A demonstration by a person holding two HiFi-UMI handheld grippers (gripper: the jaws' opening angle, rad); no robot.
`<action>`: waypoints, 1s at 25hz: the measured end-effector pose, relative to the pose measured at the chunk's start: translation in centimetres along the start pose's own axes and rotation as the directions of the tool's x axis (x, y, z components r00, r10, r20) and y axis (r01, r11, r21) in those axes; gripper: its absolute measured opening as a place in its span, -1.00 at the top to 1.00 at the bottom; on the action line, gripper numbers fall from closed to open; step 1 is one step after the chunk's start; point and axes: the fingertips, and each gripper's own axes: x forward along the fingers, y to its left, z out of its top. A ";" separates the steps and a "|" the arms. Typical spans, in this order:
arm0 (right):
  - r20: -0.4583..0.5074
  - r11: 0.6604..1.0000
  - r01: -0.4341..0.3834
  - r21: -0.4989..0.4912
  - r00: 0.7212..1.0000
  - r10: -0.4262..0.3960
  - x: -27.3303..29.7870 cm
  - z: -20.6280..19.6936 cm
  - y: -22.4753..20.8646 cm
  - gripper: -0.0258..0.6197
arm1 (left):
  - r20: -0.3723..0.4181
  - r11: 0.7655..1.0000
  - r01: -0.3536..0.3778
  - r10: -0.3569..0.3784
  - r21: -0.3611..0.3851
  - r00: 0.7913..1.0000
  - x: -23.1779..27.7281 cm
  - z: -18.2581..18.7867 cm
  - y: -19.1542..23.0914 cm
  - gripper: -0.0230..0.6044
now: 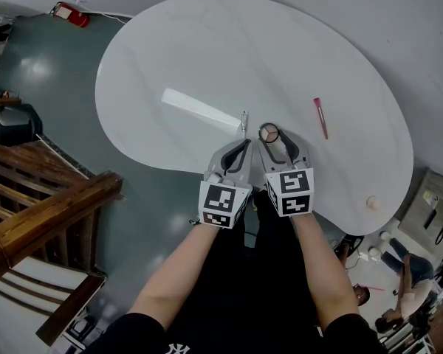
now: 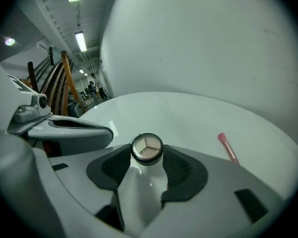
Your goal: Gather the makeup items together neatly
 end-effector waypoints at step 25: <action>-0.118 1.000 0.001 -0.030 0.993 -0.004 3.4 -2.4 1.9 0.26 | -0.012 1.000 0.006 -0.006 0.001 1.000 0.4 -0.4 2.3 0.90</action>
